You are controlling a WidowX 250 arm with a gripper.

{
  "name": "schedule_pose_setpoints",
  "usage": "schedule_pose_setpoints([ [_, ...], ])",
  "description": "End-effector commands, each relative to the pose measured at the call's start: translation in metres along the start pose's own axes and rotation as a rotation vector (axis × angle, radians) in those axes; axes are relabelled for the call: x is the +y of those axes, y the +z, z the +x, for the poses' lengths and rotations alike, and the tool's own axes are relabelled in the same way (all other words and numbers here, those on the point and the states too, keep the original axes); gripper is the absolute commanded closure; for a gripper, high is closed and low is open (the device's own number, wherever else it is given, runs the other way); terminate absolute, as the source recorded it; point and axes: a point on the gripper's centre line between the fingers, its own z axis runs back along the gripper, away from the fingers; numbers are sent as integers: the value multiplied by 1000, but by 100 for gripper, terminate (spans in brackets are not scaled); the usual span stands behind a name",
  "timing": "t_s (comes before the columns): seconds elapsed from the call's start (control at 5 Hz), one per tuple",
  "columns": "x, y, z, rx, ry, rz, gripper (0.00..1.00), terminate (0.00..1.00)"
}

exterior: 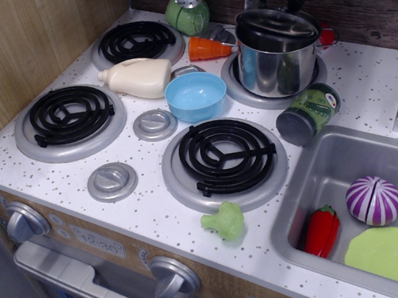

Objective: Put lid on pot or pan

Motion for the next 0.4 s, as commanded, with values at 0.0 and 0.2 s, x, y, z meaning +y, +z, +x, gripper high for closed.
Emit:
schedule_pose_setpoints([
  [0.0, 11, 3, 27, -108, 33, 8, 0, 0],
  [0.2, 11, 3, 27, -108, 33, 8, 0, 100],
])
